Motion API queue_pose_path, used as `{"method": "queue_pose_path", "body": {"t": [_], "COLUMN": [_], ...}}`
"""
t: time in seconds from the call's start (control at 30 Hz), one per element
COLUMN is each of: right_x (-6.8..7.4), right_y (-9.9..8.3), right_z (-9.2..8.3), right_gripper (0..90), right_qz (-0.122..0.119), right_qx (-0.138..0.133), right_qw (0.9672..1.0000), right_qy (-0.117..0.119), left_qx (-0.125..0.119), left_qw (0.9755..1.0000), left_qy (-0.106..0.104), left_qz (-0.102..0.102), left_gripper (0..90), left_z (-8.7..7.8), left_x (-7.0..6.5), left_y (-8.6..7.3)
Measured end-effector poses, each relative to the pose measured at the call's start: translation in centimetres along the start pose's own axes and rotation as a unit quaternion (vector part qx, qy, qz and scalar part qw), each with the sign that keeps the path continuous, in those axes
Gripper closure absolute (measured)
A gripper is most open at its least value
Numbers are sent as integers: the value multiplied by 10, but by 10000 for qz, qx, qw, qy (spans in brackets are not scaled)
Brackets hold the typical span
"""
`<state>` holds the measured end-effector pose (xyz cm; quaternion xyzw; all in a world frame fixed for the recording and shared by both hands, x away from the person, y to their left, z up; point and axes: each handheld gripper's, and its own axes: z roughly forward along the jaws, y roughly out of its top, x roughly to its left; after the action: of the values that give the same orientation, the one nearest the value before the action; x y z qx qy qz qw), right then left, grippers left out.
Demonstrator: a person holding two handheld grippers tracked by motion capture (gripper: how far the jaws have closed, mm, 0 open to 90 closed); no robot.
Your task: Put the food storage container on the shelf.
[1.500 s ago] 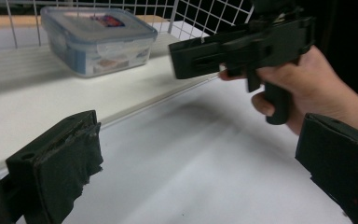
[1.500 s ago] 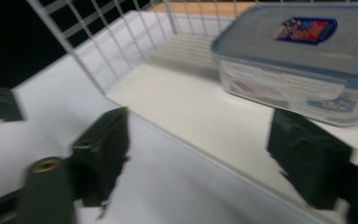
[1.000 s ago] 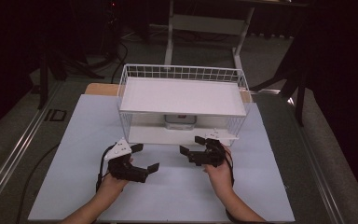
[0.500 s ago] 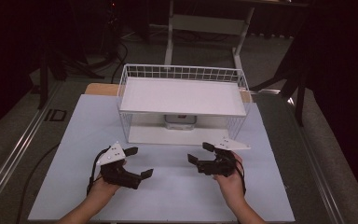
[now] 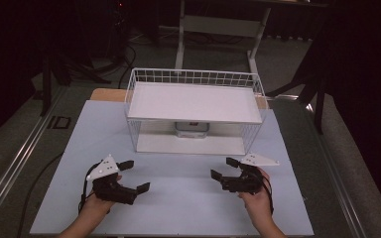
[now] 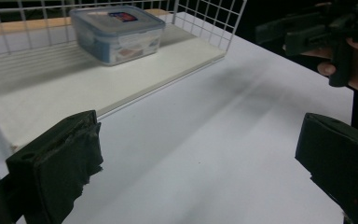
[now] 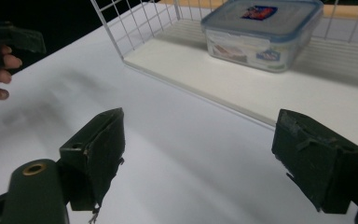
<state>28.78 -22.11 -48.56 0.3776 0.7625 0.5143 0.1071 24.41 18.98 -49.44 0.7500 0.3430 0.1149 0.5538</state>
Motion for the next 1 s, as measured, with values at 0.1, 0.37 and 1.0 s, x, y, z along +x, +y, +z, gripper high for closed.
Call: {"method": "queue_pose_path", "body": {"t": [0.1, 0.37, 1.0], "right_x": [-3, -9, -20], "right_y": [-3, -11, -25], "right_z": [-6, -20, -48], "right_gripper": [171, 171, 173], "right_qz": [-51, -51, -157], "right_qx": [15, 44, 19], "right_qw": [10000, 9997, 9993], "right_qy": [-71, -235, -351], "left_qx": [-14, -2, -153], "left_qw": [10000, 9999, 9993], "left_qy": [63, 168, 328], "left_qz": [67, 23, -43], "left_gripper": [10, 10, 10], "left_z": [-4, -11, -21], "left_x": [1, 2, 7], "left_y": [-1, -1, -13]}}
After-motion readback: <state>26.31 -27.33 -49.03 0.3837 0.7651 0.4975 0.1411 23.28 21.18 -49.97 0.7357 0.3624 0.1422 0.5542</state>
